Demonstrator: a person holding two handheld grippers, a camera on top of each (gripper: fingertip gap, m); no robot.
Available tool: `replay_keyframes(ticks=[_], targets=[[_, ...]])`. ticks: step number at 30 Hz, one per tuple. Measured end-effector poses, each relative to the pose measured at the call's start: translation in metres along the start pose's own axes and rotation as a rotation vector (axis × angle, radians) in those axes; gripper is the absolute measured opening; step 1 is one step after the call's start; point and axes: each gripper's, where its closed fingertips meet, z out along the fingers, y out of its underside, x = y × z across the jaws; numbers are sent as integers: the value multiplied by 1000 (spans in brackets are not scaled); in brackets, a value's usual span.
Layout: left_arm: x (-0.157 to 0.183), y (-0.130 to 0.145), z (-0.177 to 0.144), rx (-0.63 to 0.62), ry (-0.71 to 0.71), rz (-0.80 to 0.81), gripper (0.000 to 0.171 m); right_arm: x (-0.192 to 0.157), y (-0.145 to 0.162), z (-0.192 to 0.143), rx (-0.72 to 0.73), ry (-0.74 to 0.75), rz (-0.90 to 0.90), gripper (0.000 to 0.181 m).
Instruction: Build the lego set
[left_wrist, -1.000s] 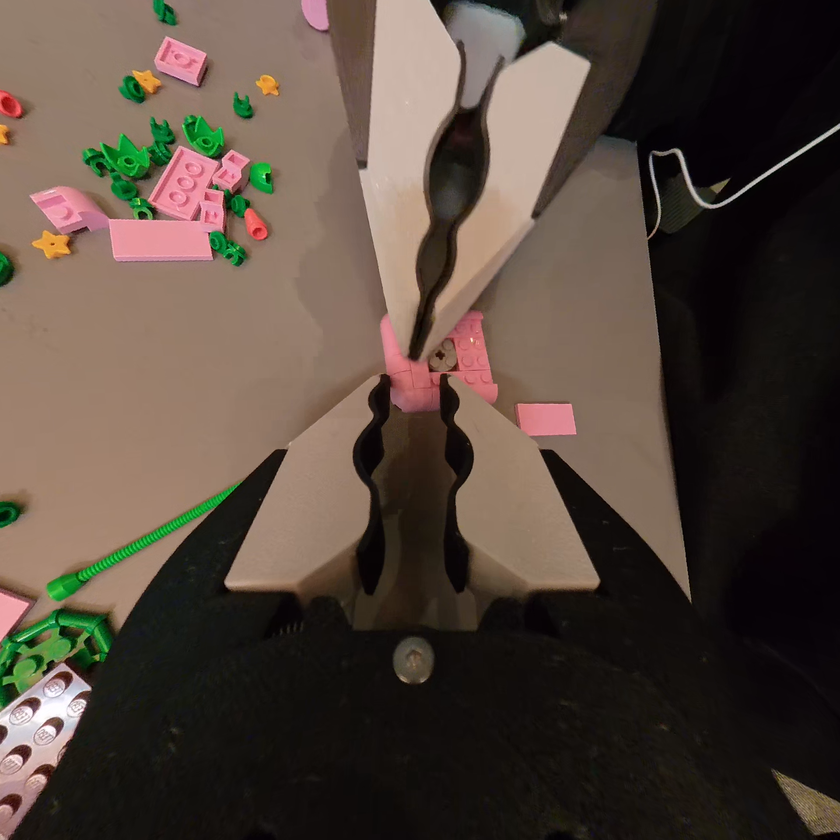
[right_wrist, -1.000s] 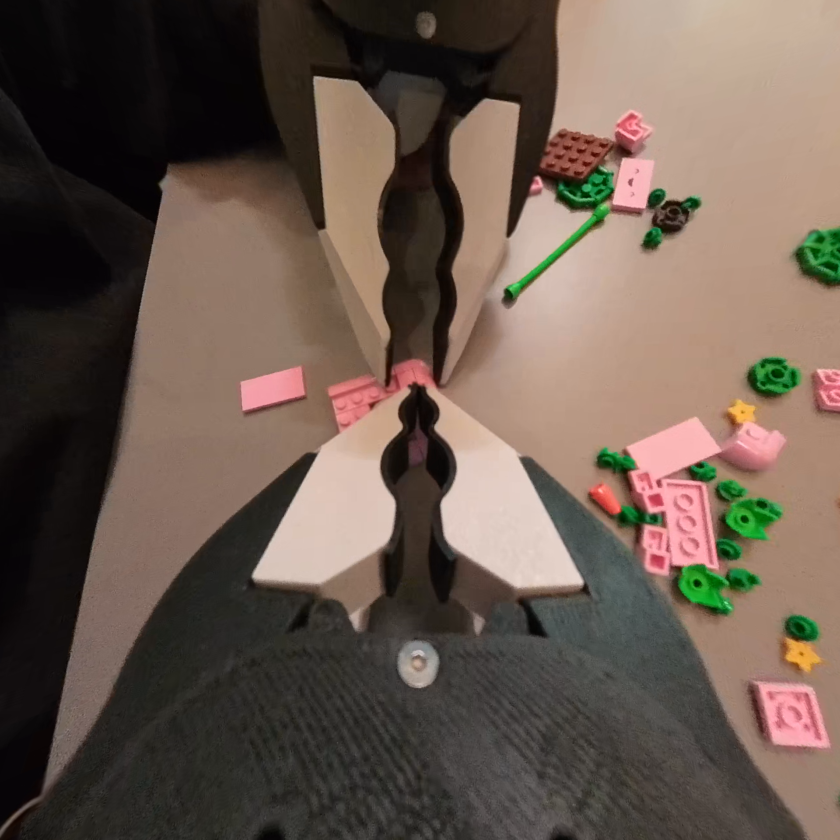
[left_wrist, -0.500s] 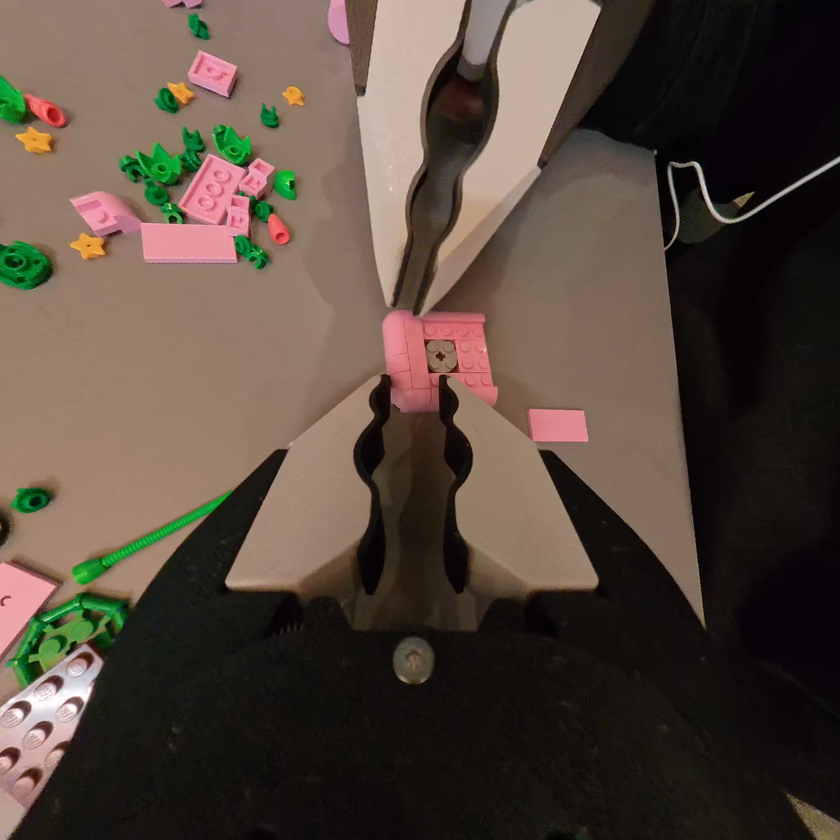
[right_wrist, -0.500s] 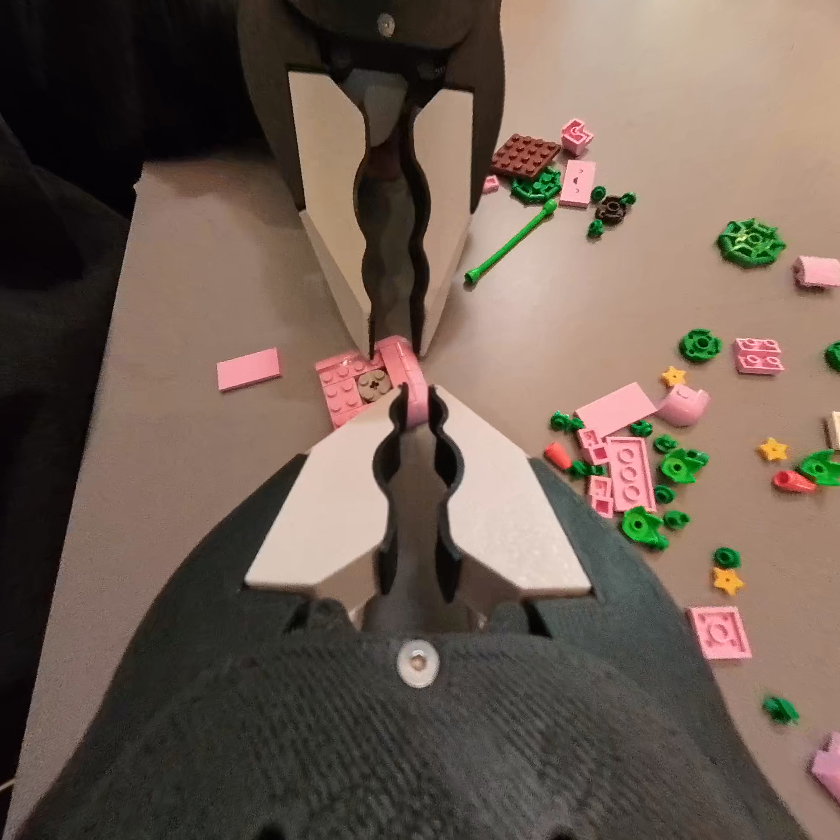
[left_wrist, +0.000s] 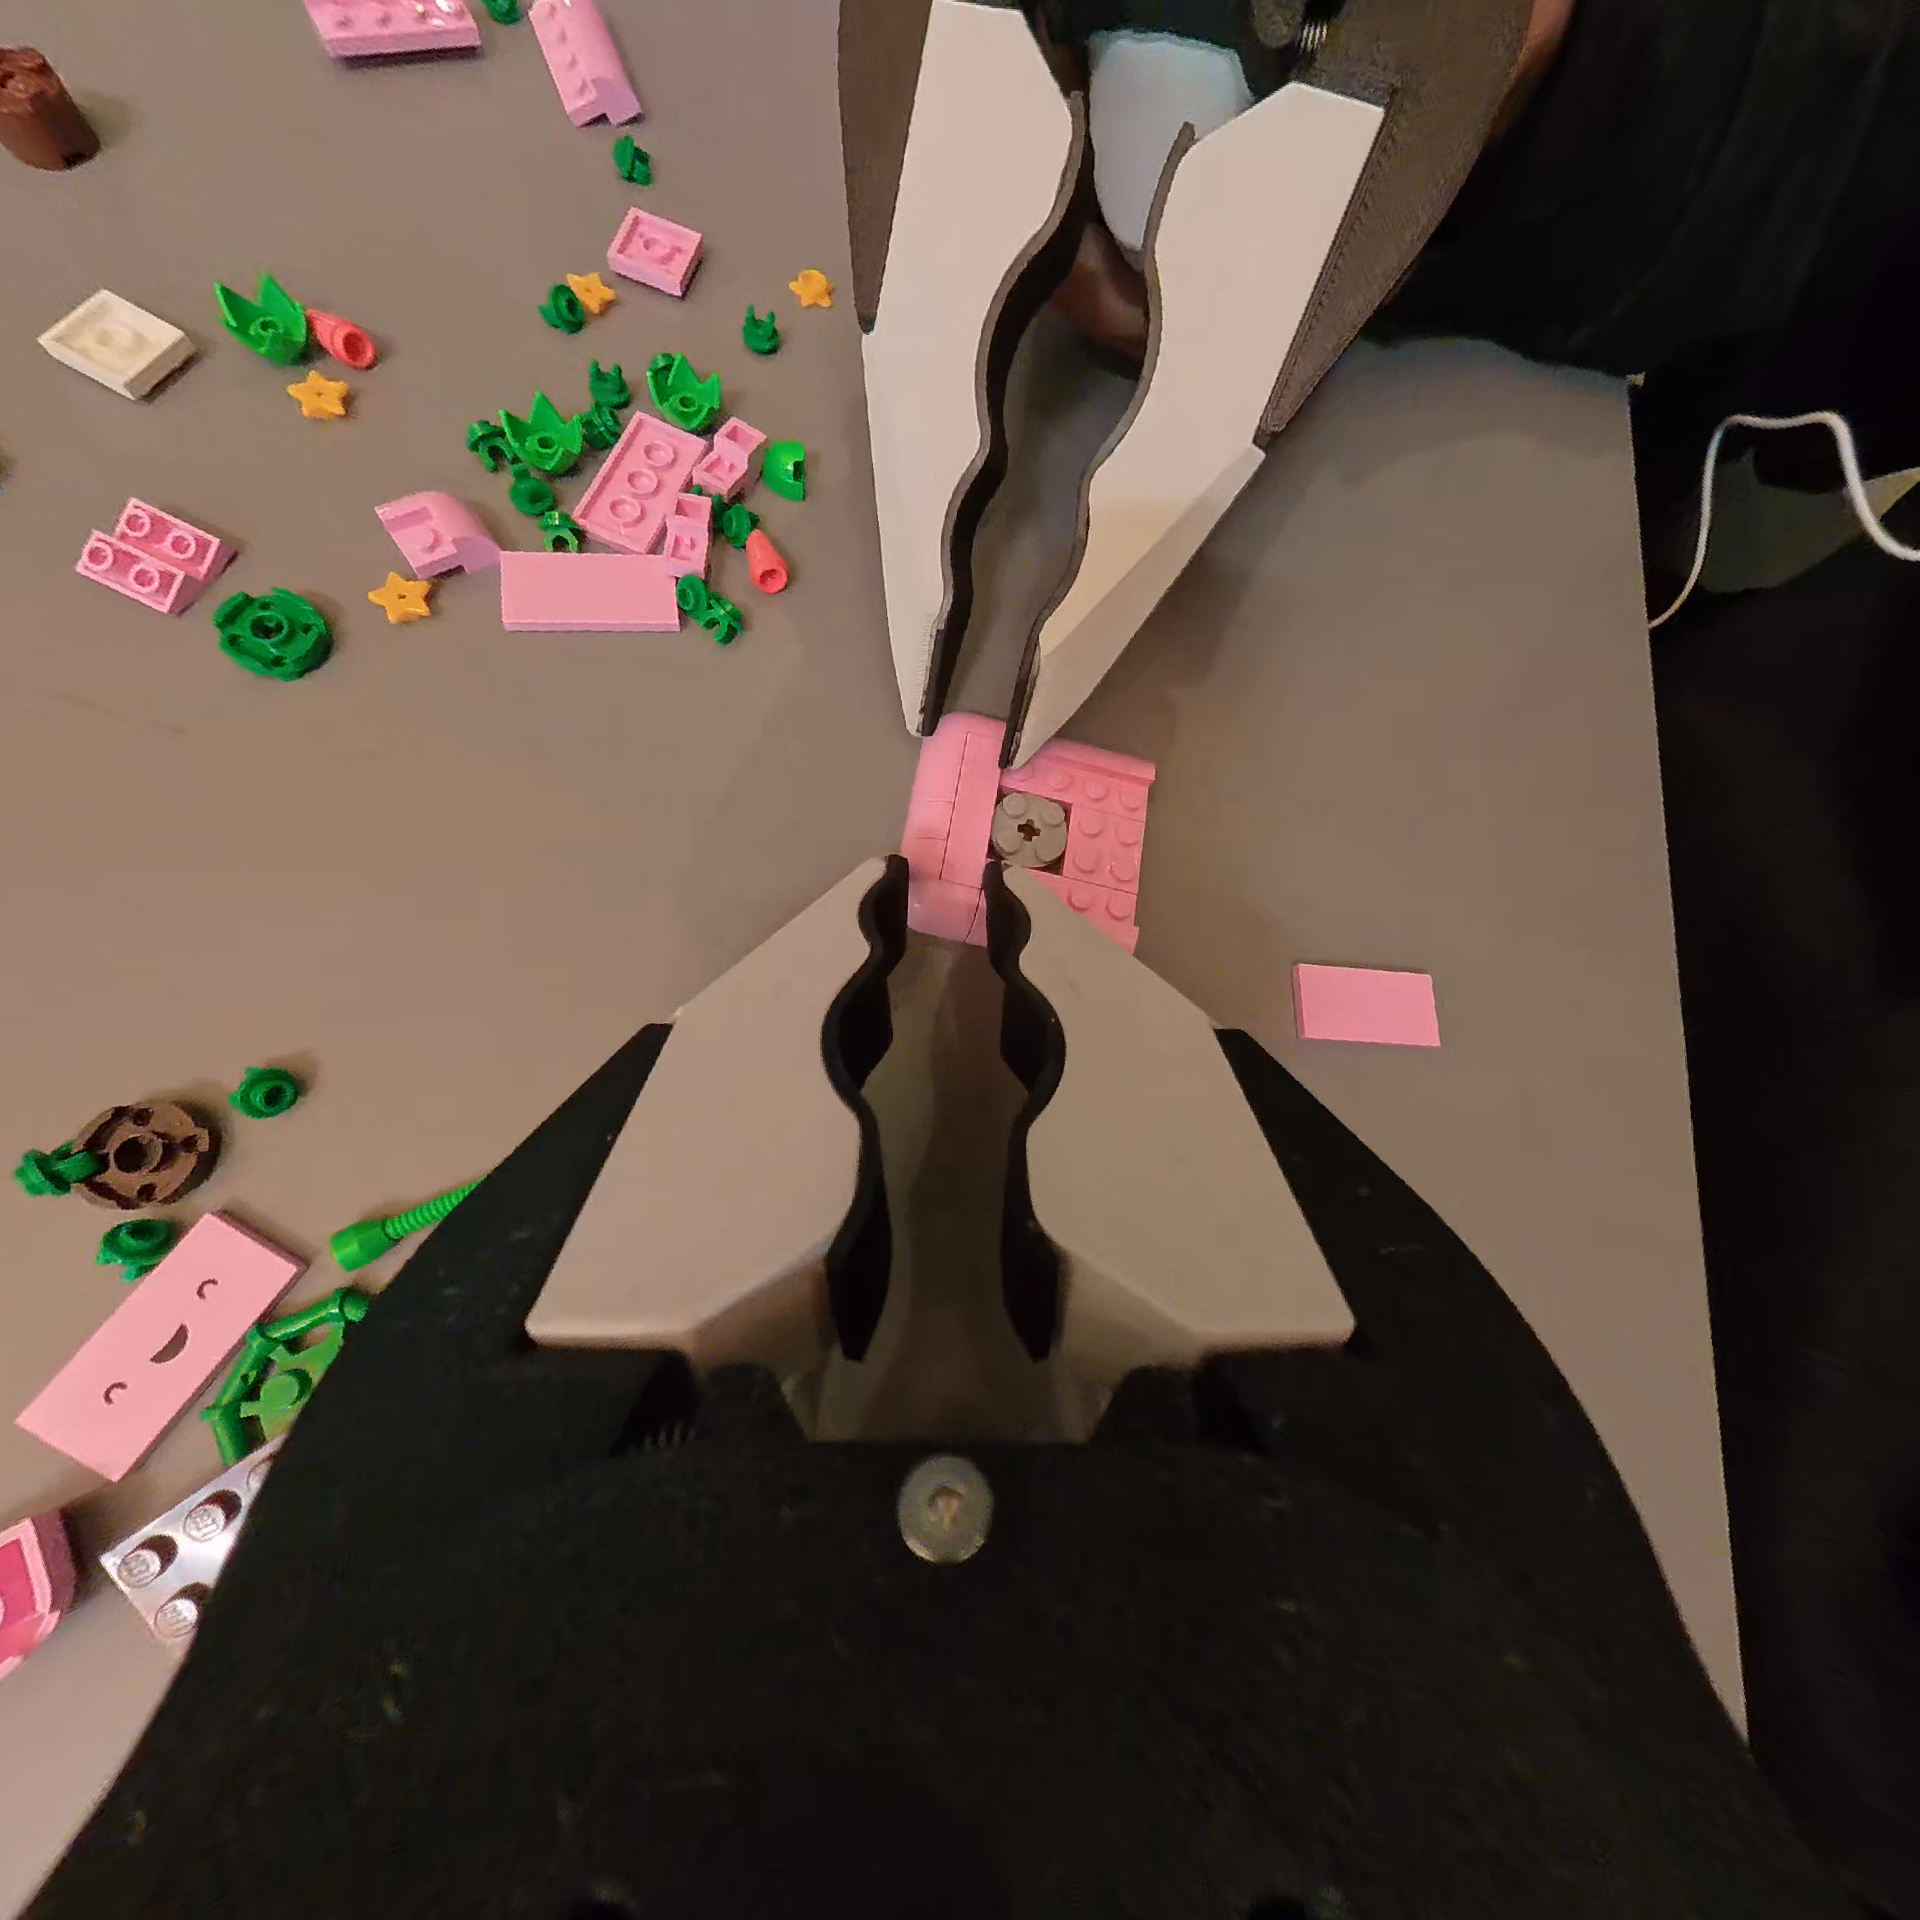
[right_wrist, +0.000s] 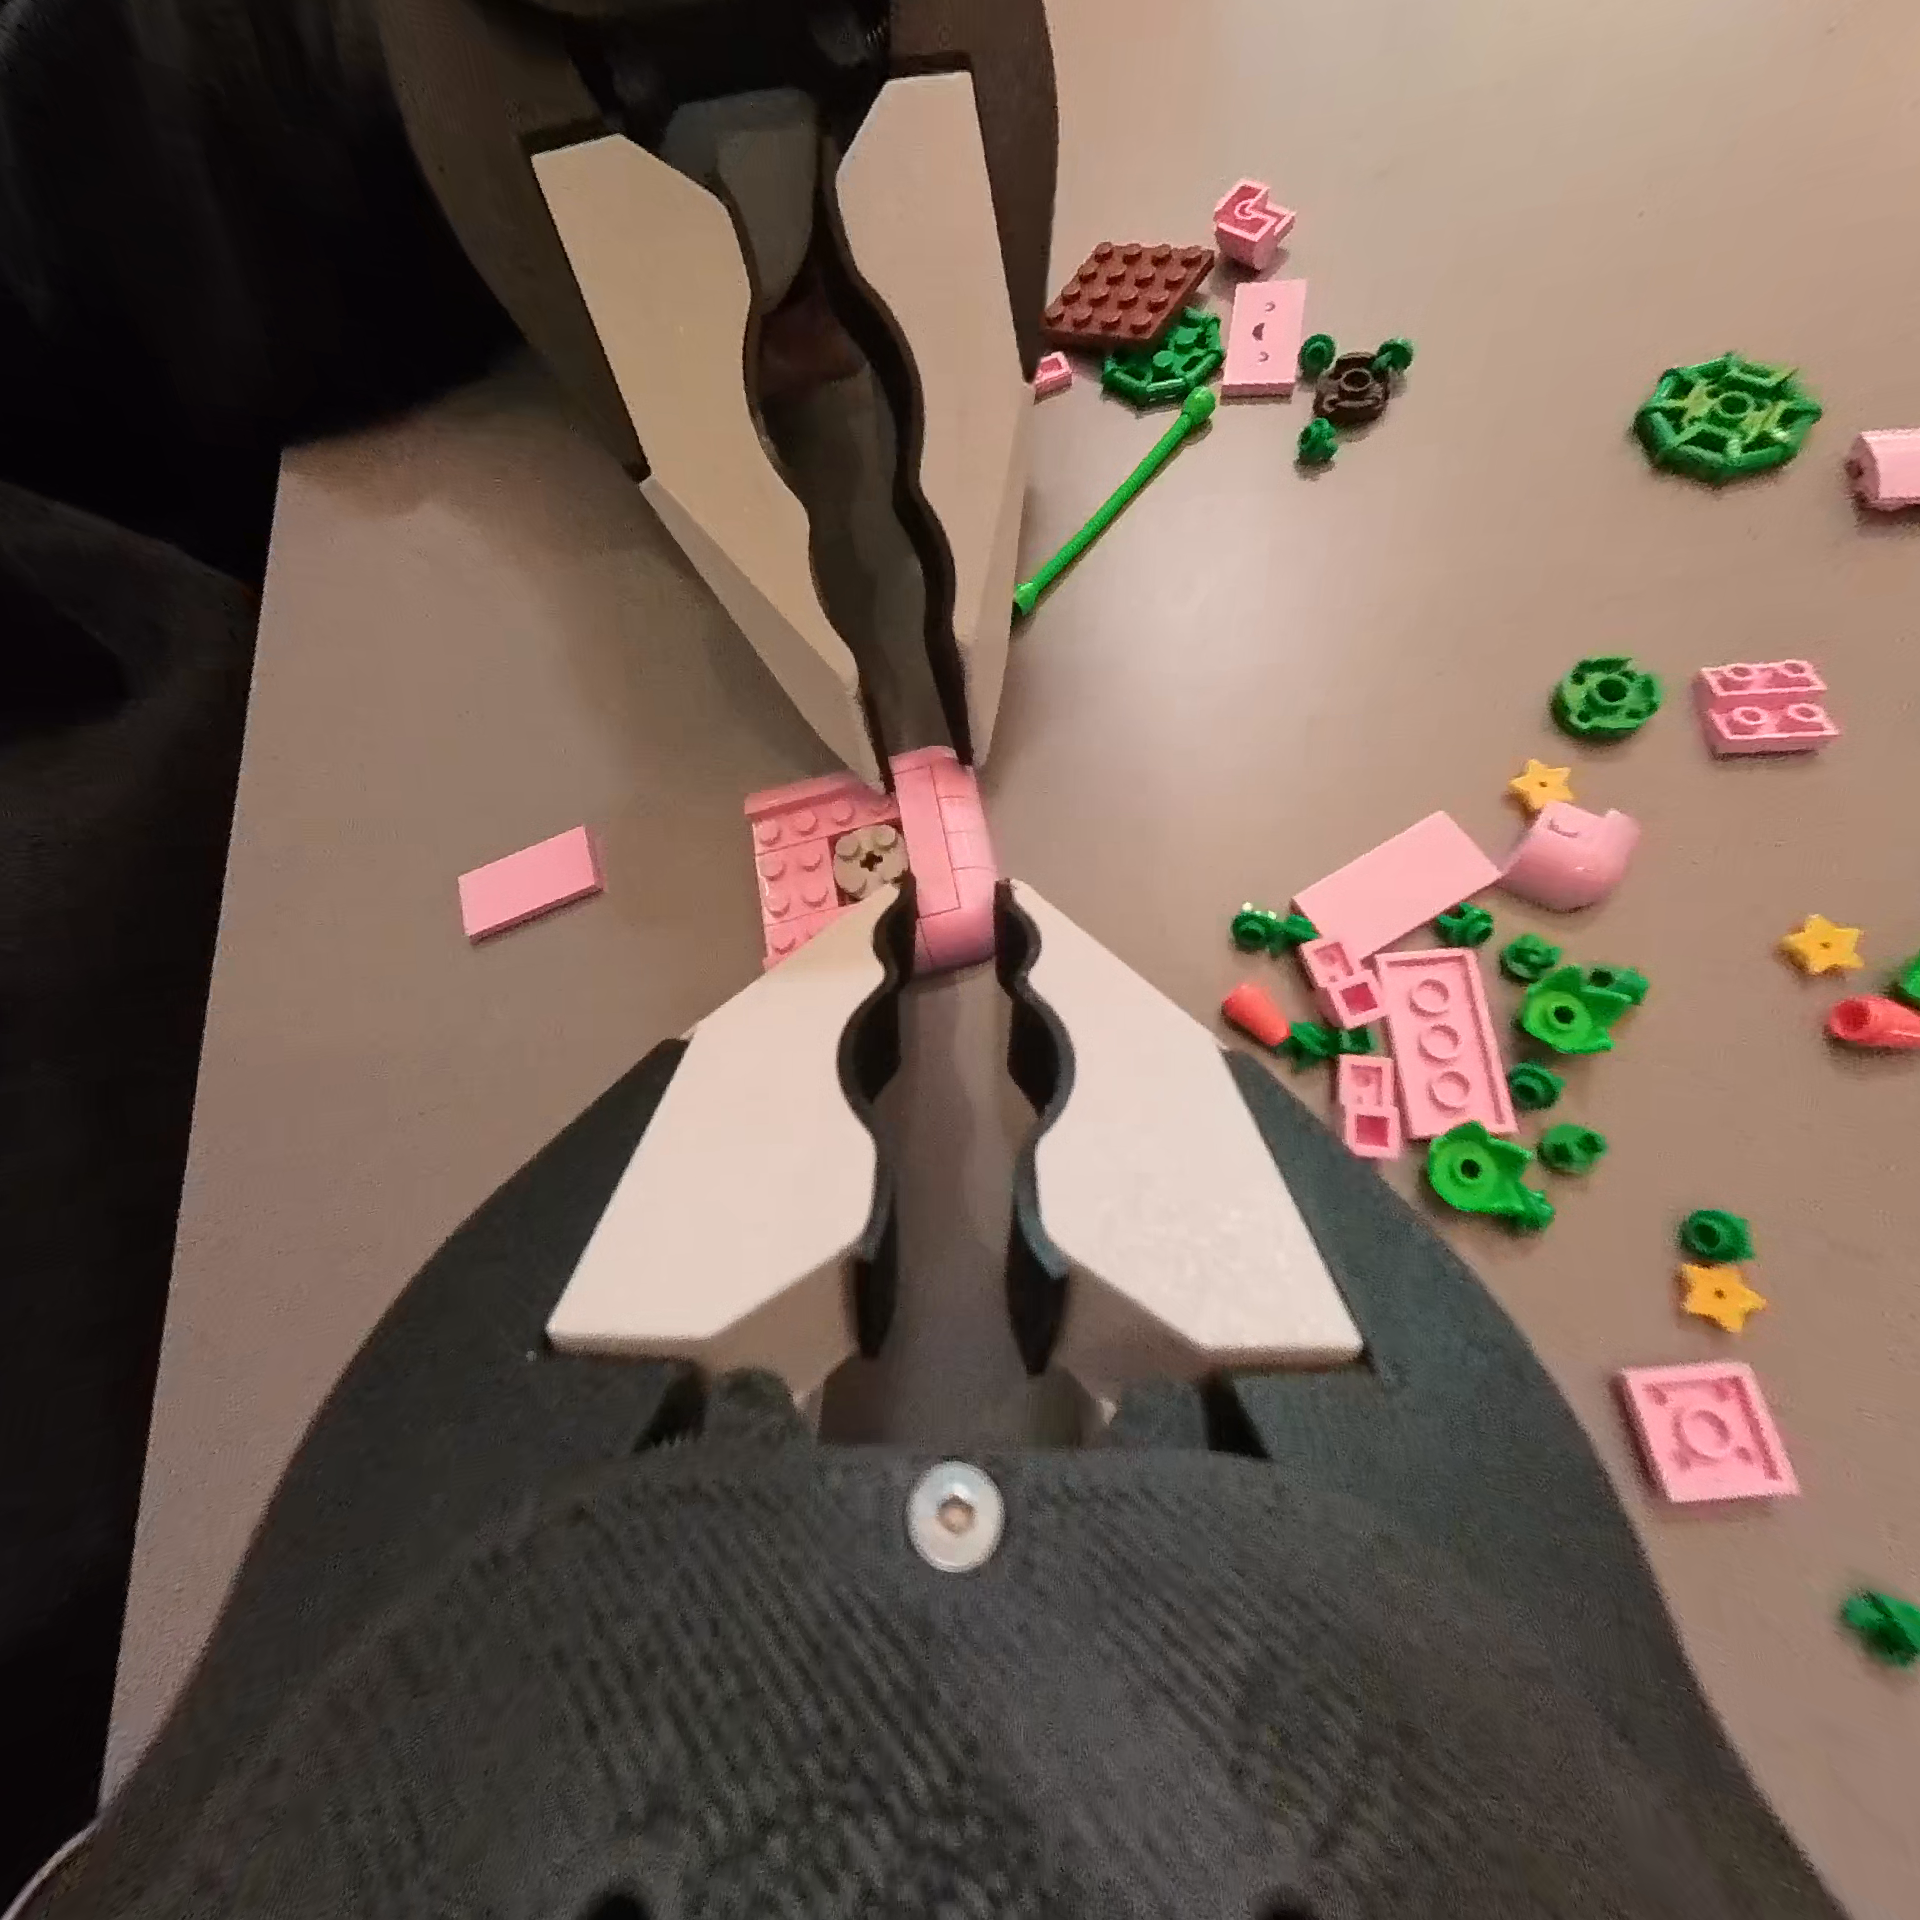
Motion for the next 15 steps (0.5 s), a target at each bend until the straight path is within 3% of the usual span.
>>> replay_keyframes(ticks=[5,15], targets=[[-3,-2,-1,10,-20,-6,13,6,-2,0,12,65,-37,12],[-4,-7,-5,52,-23,4,12,4,-3,-1,17,49,-24,14]])
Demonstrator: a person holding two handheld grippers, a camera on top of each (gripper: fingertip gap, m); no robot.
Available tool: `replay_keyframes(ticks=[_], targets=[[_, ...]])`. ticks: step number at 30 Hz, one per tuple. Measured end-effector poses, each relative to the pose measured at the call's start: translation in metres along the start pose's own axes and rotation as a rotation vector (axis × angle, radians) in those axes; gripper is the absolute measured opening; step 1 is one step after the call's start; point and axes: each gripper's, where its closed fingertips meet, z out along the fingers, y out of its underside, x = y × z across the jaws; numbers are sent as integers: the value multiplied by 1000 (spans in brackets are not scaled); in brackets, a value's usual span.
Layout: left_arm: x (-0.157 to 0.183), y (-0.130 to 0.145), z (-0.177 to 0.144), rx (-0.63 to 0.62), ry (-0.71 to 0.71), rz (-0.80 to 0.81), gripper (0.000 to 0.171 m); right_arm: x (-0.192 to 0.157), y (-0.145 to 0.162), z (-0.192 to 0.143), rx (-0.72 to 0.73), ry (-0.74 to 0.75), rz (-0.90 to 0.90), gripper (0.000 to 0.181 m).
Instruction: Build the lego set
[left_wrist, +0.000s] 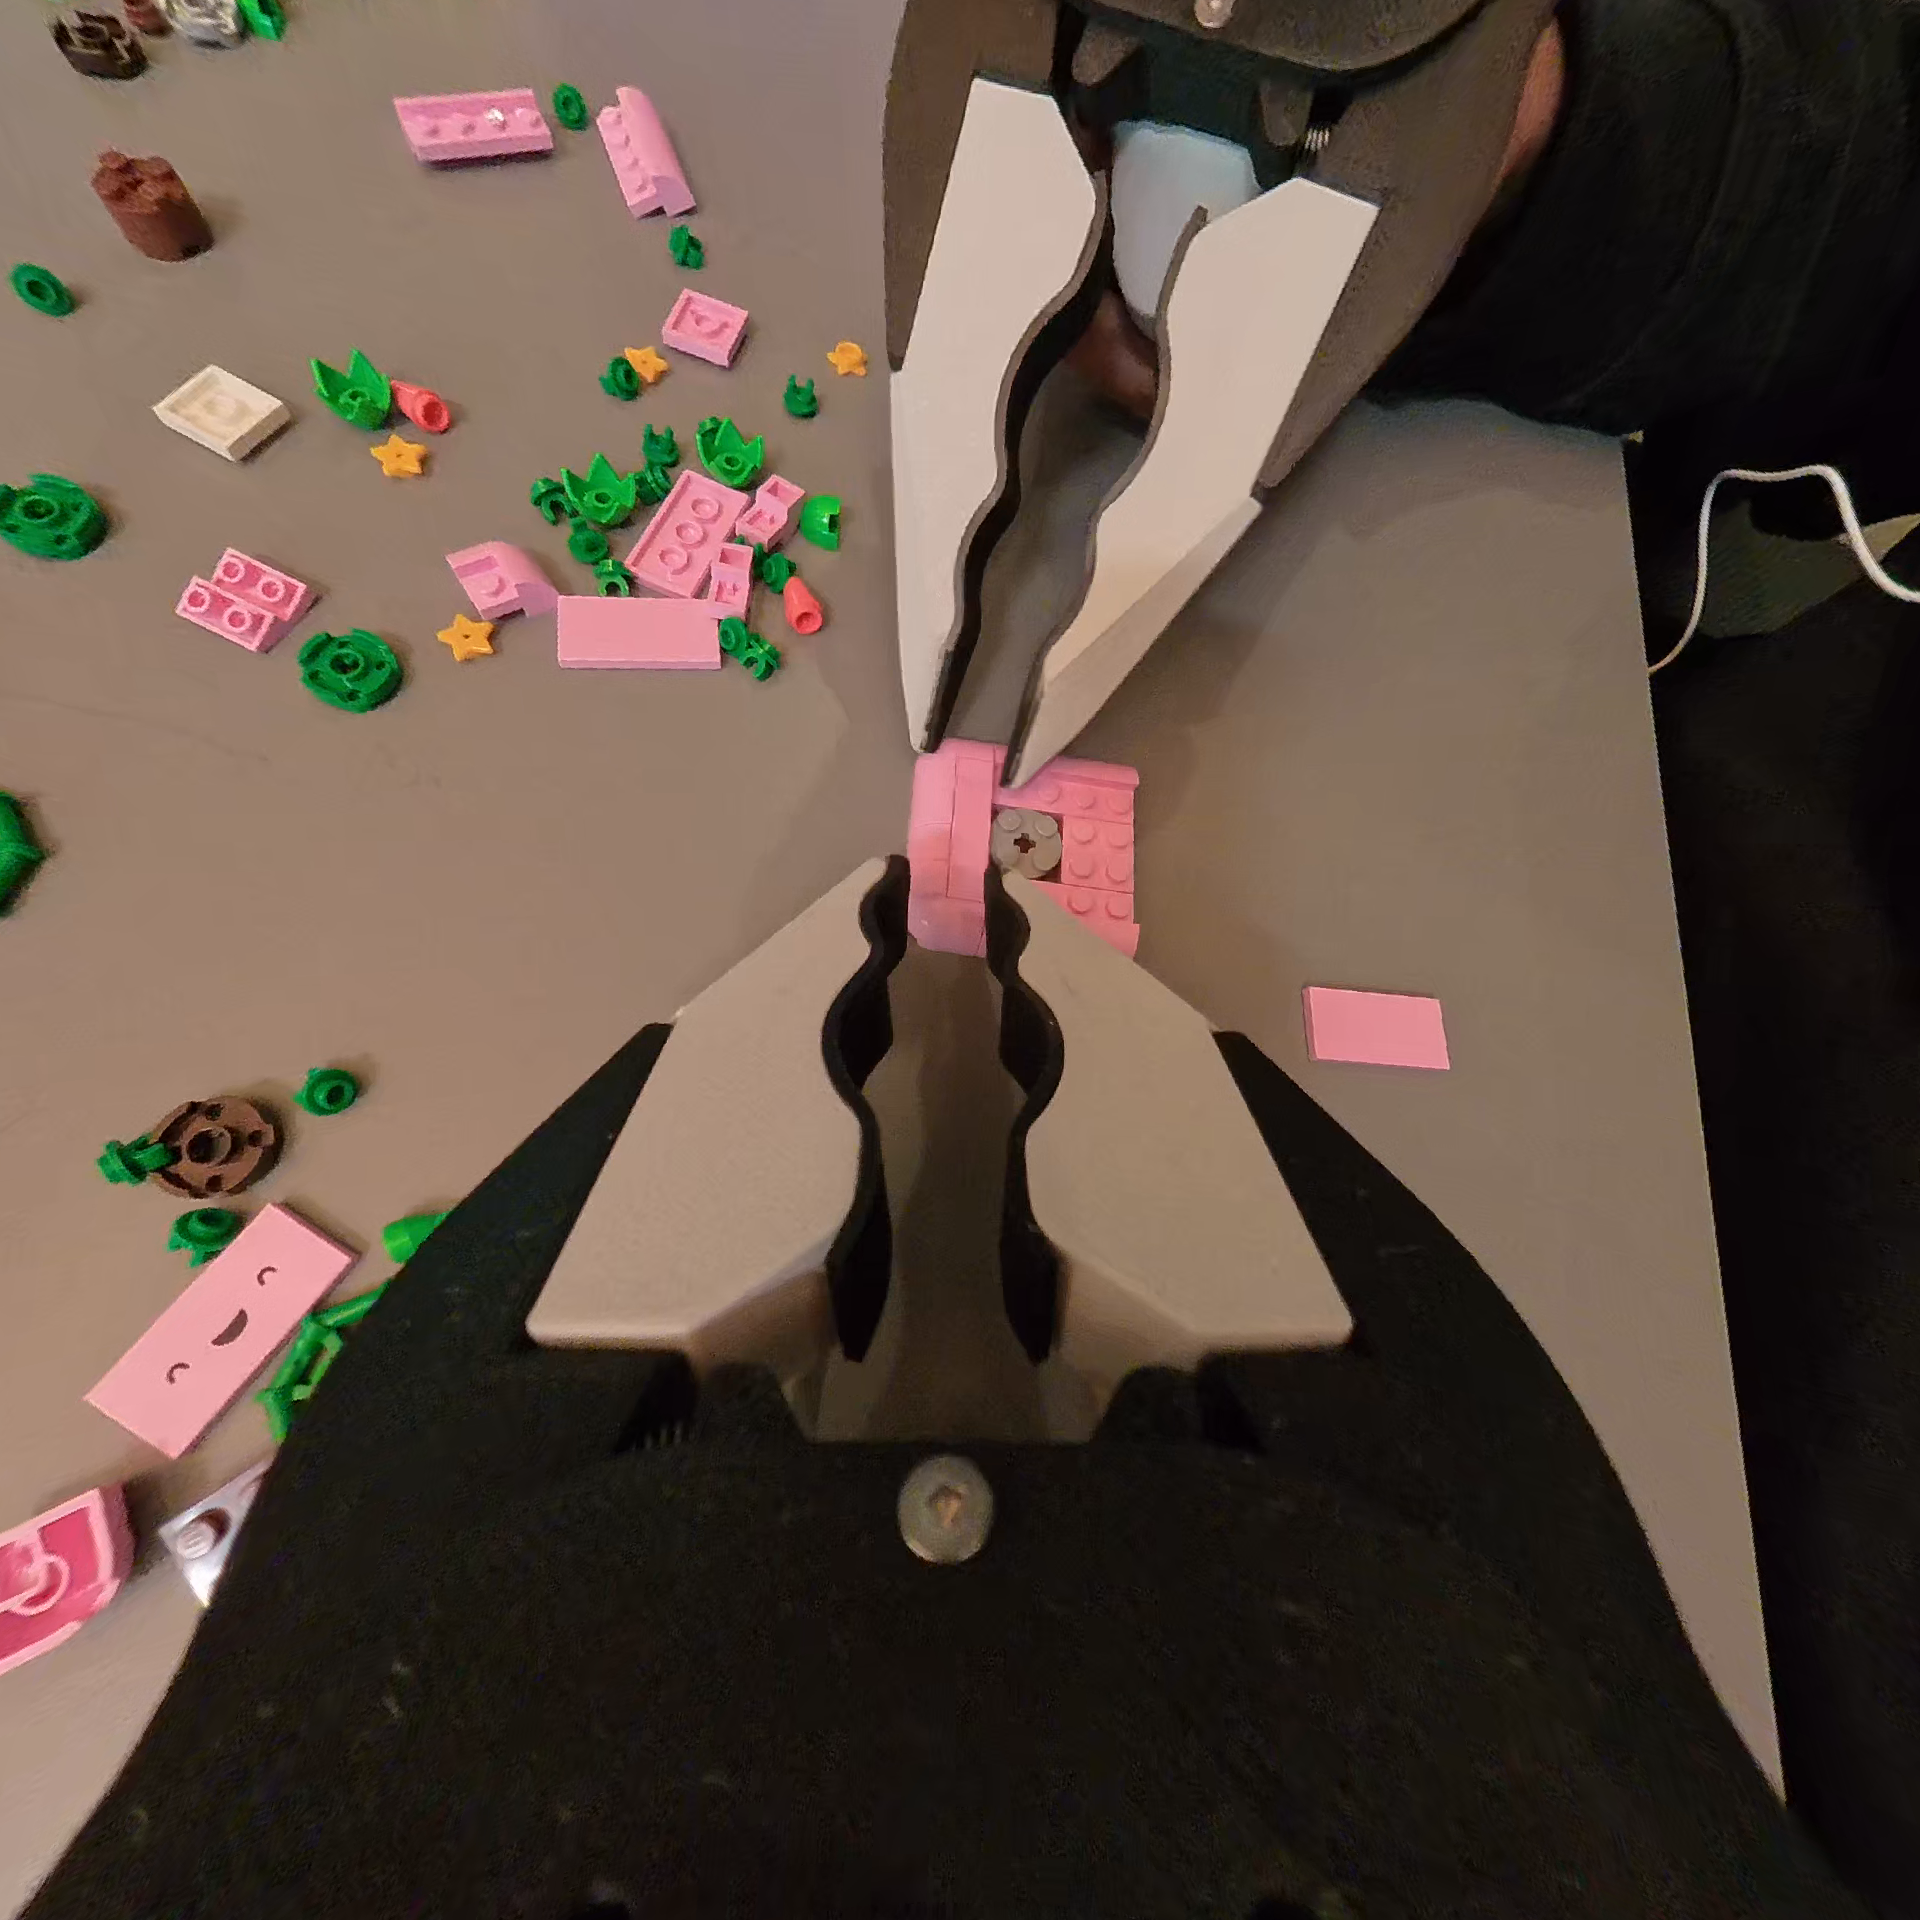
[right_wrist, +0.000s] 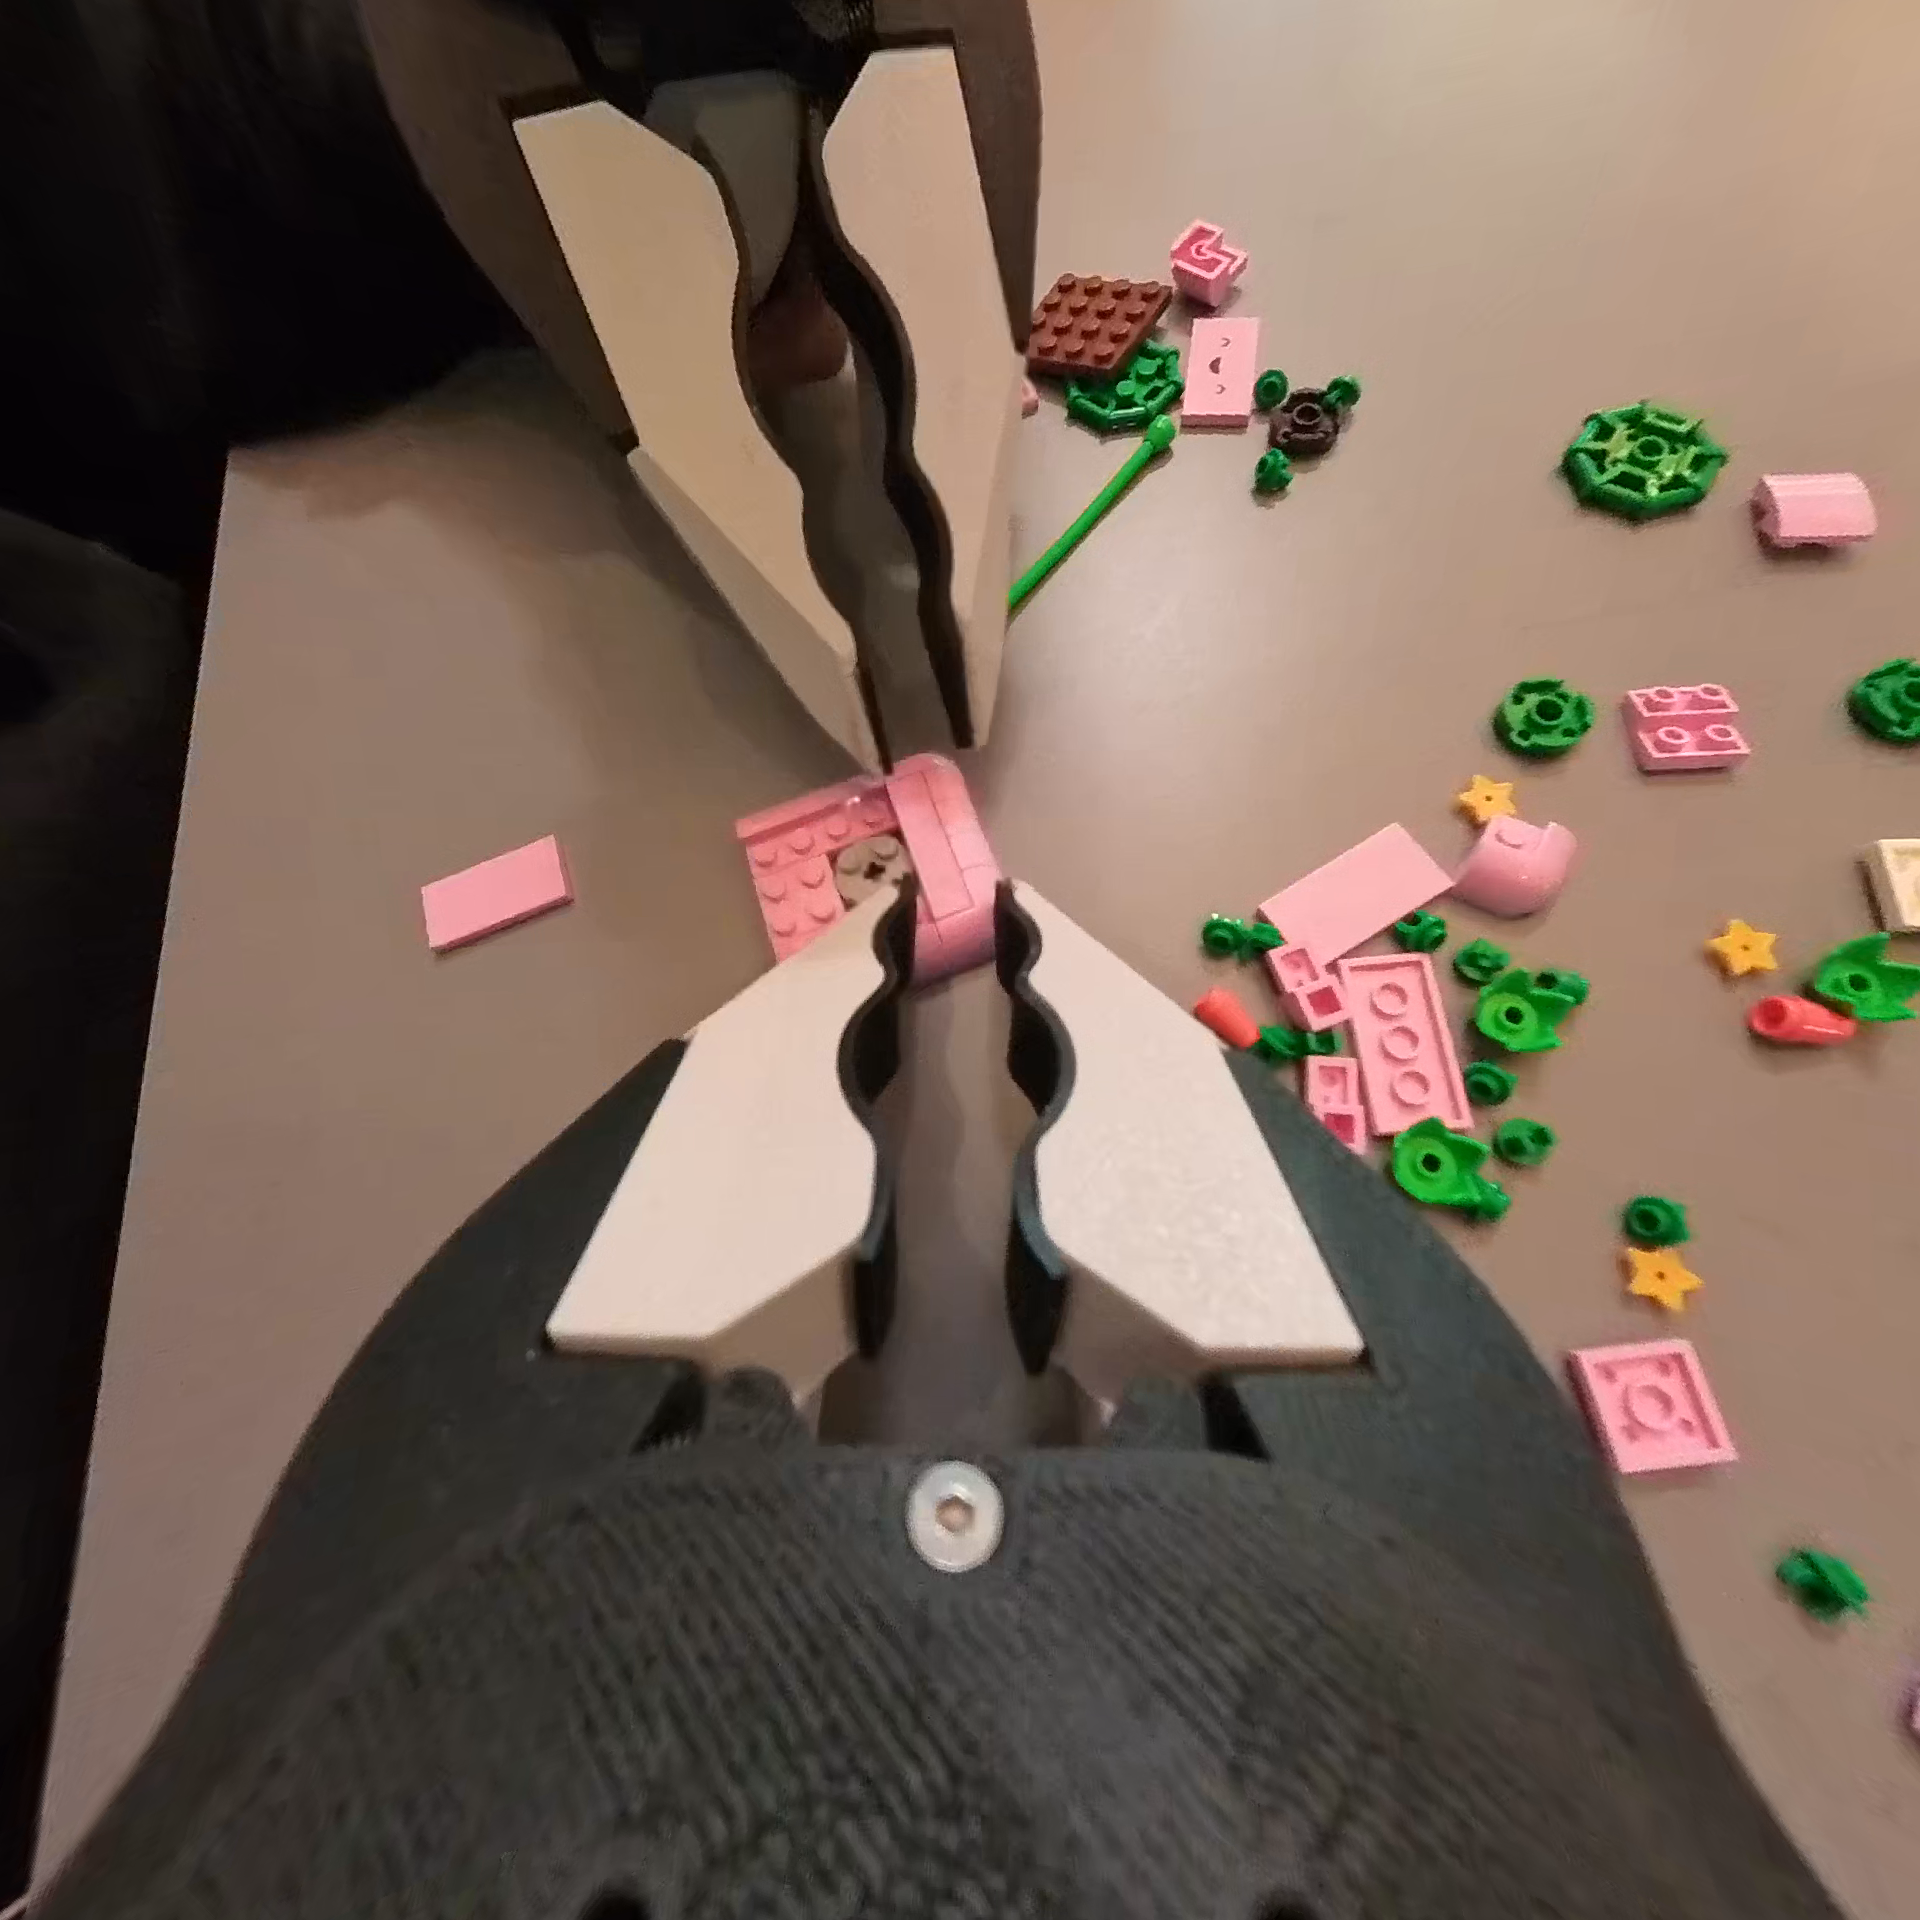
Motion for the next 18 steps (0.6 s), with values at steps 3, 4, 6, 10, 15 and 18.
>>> replay_keyframes(ticks=[3,4,6,10,15,18], targets=[[-6,-5,-4,35,-32,-4,12,-2,-6,-2,23,2,-5,15],[-9,-8,-6,49,-47,-11,12,-1,-8,-4,36,12,-10,15],[-17,-12,-10,79,-85,-26,12,2,-14,-8,66,34,-11,15],[-31,-20,-19,136,-151,-47,12,-17,-25,-13,137,-77,-6,18],[-44,-27,-27,192,-220,-66,11,-82,-13,4,49,-310,-166,26],[-50,-28,-30,213,-240,-80,10,-97,6,17,-69,-337,-231,33]])
